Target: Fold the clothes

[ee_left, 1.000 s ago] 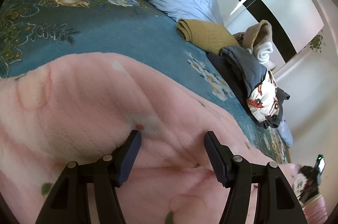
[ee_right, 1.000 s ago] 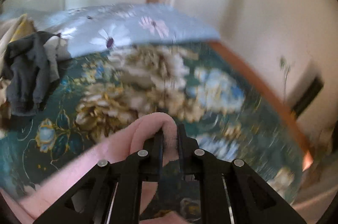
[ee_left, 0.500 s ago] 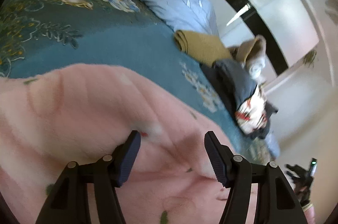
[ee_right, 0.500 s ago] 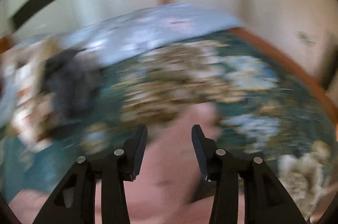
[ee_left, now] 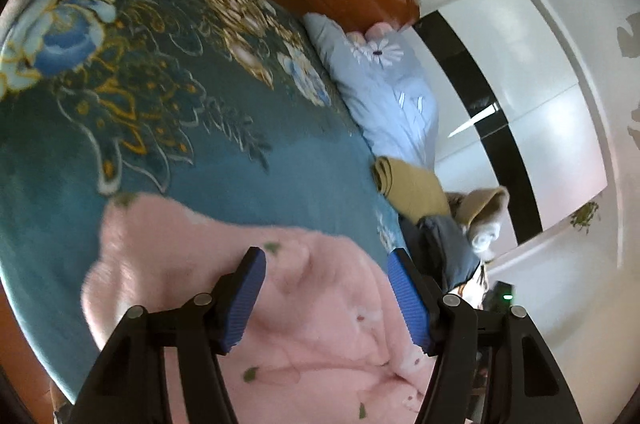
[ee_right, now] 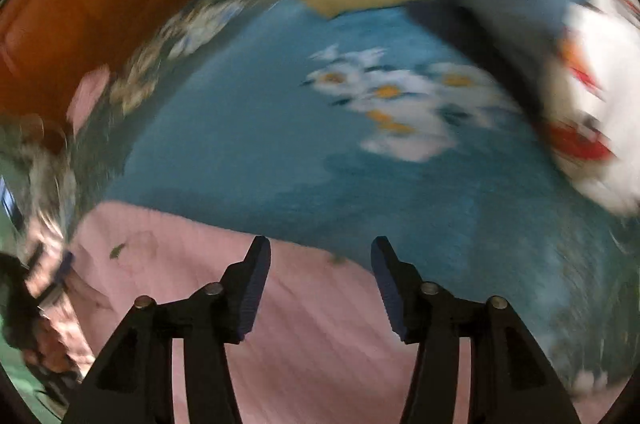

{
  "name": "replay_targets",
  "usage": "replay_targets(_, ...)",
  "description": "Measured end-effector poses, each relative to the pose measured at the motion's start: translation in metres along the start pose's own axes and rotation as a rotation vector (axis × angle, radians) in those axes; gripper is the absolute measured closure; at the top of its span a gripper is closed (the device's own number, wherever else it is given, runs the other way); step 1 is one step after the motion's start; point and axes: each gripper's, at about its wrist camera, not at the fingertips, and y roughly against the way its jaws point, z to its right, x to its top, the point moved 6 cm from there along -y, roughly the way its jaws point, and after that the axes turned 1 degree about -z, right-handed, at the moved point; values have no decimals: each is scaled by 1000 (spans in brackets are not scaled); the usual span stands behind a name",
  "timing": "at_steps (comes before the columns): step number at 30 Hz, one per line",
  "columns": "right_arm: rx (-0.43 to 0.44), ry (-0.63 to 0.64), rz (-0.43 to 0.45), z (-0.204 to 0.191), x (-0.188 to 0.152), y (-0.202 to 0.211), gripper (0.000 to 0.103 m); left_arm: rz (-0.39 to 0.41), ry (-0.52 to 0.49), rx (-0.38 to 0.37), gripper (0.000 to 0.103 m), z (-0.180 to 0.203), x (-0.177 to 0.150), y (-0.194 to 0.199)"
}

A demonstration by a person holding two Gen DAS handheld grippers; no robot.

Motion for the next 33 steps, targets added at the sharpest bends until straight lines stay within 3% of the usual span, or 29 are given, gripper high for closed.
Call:
replay_targets(3,-10,31,-43,-11,3,-28,42,23,26,2,34,-9,9,8)
replay_targets(9,-46,132,-86,-45,-15,-40,42,4,32,1,34,-10,8,3)
replay_targets(11,-59,164,-84,-56,-22,-36,55,5,38,-2,34,-11,8,4)
replay_targets(13,-95,212,-86,-70,-32,-32,89,6,46,-4,34,-12,7,6)
replay_targets(16,-192,314,-55,-91,-38,-23,95,7,49,0,34,-14,6,8)
replay_targets(20,-299,329,75,-101,0,6,96,8,51,-1,34,-14,6,9)
replay_targets(22,-355,298,198,-102,37,31,103,11,53,0,34,-15,6,10)
replay_targets(25,-444,288,388,-109,88,62,103,14,61,1,34,-17,8,11)
replay_targets(29,-374,239,314,-107,108,33,103,16,64,0,34,-18,9,12)
replay_targets(33,-170,202,177,-108,92,-6,102,12,61,2,34,-18,9,12)
